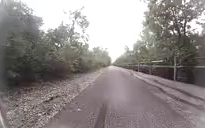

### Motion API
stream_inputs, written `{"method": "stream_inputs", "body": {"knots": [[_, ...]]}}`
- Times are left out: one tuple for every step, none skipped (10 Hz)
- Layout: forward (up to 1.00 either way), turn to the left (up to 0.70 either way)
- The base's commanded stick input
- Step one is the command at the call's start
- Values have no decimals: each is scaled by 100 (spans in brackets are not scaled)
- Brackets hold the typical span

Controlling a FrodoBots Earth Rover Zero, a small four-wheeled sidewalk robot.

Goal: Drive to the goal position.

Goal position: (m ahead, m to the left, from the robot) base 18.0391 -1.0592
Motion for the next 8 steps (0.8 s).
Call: {"method": "stream_inputs", "body": {"knots": [[70, 0], [70, 0], [70, 0], [70, 0], [70, 0], [70, 0], [70, 0], [70, -28]]}}
